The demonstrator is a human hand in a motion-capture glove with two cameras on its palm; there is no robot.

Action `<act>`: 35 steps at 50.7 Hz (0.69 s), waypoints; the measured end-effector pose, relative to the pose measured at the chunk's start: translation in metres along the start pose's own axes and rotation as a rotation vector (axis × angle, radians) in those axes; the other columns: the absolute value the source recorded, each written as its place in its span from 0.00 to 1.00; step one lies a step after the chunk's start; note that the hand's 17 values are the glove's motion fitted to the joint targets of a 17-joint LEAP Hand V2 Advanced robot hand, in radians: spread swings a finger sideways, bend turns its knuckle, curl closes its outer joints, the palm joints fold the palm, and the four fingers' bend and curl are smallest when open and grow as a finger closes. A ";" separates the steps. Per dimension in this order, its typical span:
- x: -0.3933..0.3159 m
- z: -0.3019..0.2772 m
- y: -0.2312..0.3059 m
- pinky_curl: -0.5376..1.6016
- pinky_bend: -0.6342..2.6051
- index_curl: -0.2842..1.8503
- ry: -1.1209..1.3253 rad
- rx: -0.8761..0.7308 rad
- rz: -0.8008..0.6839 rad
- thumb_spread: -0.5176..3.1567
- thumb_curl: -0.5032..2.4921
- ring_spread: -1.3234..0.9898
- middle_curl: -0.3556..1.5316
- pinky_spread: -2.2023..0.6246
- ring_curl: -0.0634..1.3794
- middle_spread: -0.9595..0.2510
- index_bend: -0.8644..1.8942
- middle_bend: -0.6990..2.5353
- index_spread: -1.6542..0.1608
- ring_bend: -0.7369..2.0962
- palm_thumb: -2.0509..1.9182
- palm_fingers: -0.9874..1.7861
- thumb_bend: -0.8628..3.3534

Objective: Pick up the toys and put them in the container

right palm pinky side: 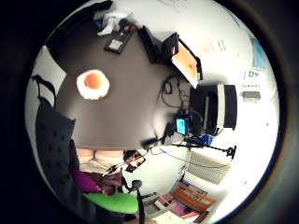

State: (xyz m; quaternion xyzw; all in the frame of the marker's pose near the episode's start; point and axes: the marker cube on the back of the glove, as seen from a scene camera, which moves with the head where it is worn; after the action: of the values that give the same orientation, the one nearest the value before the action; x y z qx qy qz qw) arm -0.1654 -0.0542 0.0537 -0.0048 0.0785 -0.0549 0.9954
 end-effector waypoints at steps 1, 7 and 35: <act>-0.004 -0.008 -0.001 0.45 0.49 0.36 0.009 0.014 -0.007 0.36 0.39 0.45 0.53 0.65 0.44 0.62 0.57 0.57 0.74 0.76 0.66 0.78 0.23; -0.048 -0.049 -0.006 0.46 0.50 0.38 0.020 0.075 -0.082 0.35 0.40 0.45 0.54 0.65 0.44 0.63 0.57 0.58 0.74 0.76 0.66 0.77 0.22; -0.287 -0.083 0.001 0.47 0.51 0.50 -0.128 0.180 -0.582 0.34 0.45 0.45 0.57 0.65 0.43 0.65 0.55 0.58 0.74 0.78 0.66 0.76 0.21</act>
State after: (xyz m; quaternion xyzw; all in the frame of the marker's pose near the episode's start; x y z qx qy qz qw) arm -0.4600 -0.0217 0.0167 0.0575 0.0058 -0.3442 0.9371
